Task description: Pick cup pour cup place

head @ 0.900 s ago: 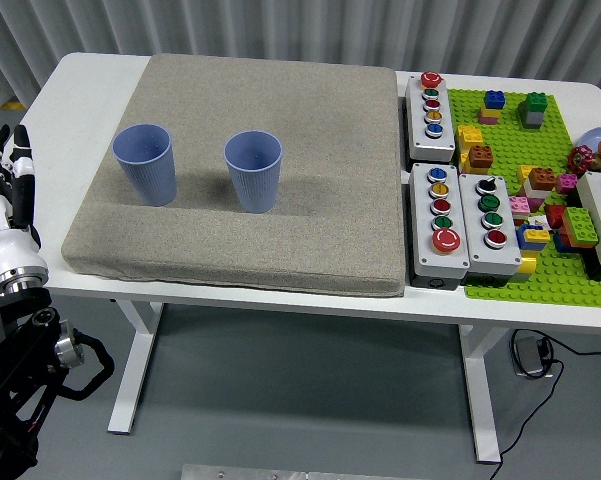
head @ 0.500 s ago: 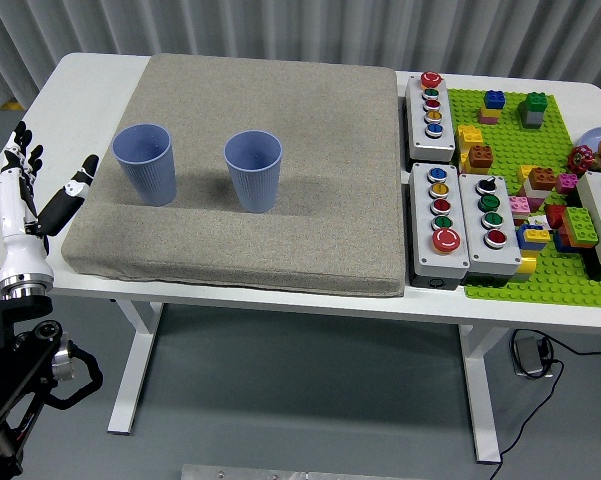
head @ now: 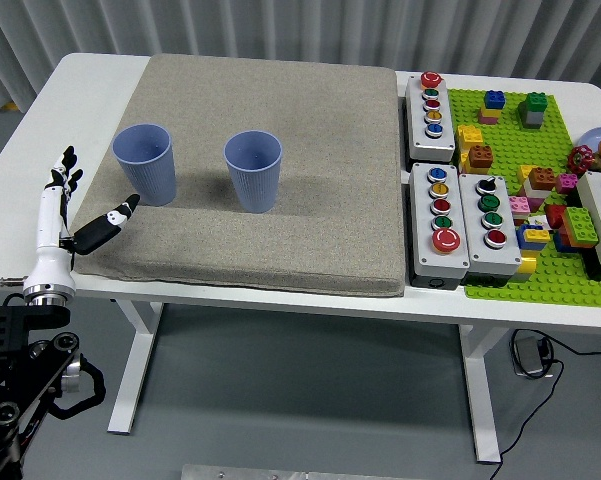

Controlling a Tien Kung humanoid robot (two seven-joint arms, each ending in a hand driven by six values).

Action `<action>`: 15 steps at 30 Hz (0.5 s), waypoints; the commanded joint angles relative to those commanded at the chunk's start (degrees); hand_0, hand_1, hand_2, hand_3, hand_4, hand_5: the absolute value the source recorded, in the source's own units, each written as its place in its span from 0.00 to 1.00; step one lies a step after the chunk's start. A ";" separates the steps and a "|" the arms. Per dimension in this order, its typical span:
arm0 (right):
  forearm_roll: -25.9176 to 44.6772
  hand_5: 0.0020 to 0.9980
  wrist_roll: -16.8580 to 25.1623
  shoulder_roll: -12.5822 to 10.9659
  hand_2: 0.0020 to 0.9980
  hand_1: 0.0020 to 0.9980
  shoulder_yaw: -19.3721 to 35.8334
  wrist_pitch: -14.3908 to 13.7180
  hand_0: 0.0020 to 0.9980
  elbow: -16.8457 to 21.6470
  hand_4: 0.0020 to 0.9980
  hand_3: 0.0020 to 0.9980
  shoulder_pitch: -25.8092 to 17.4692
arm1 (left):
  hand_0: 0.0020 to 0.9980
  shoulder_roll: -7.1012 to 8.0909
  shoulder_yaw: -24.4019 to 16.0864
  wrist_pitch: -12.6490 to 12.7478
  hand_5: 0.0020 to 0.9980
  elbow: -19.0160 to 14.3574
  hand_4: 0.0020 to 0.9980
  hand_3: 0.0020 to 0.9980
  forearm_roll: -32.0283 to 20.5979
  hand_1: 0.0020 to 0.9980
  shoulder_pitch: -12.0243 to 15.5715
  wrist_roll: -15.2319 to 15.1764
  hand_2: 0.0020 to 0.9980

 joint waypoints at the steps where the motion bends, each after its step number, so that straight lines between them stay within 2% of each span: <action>1: 0.11 0.06 0.01 0.00 0.56 0.60 -0.06 -0.03 0.67 0.00 0.00 0.57 0.01 | 0.94 -0.17 0.07 -0.16 0.17 0.37 0.90 1.00 0.02 0.95 -0.43 0.05 1.00; 5: 0.34 0.06 0.05 -0.01 0.56 0.60 -0.19 -0.07 0.67 0.00 0.00 0.57 0.00 | 0.94 -0.60 0.41 -0.52 0.19 1.57 0.91 1.00 -0.29 0.95 -1.65 0.01 1.00; 15: 0.74 0.06 0.01 0.05 0.56 0.60 -0.64 -0.18 0.67 0.03 0.00 0.57 -0.17 | 0.94 -0.56 3.35 -1.46 0.20 6.18 0.91 1.00 -2.52 0.95 -4.90 -0.10 1.00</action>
